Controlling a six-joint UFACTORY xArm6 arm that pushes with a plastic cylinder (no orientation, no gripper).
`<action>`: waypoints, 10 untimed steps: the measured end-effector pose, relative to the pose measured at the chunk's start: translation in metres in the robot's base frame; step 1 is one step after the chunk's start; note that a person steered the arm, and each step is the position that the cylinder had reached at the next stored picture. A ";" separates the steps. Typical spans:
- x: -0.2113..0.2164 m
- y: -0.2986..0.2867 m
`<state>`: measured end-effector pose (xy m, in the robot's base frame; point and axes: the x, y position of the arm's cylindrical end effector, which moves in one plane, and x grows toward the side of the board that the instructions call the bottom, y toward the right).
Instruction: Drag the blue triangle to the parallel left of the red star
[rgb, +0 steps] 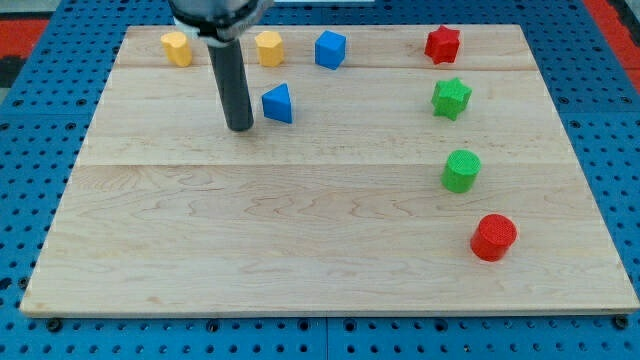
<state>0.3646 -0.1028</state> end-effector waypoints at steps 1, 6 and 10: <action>-0.029 0.057; -0.050 0.202; -0.082 0.285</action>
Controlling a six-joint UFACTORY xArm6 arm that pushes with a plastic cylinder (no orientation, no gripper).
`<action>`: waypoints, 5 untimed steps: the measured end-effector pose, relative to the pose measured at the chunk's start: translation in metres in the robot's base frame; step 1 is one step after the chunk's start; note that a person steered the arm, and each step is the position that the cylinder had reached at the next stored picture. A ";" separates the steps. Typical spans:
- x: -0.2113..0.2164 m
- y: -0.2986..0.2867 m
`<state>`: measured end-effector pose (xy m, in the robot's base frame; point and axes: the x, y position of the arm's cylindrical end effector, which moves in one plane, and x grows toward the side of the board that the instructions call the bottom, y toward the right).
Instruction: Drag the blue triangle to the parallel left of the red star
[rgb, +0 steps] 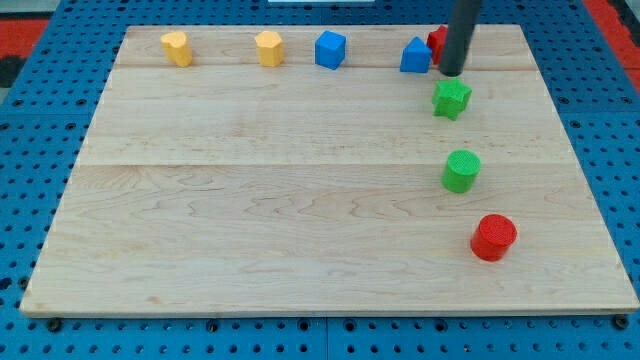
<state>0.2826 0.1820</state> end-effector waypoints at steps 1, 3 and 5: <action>-0.007 -0.005; -0.022 -0.108; 0.009 -0.114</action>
<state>0.2917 0.0682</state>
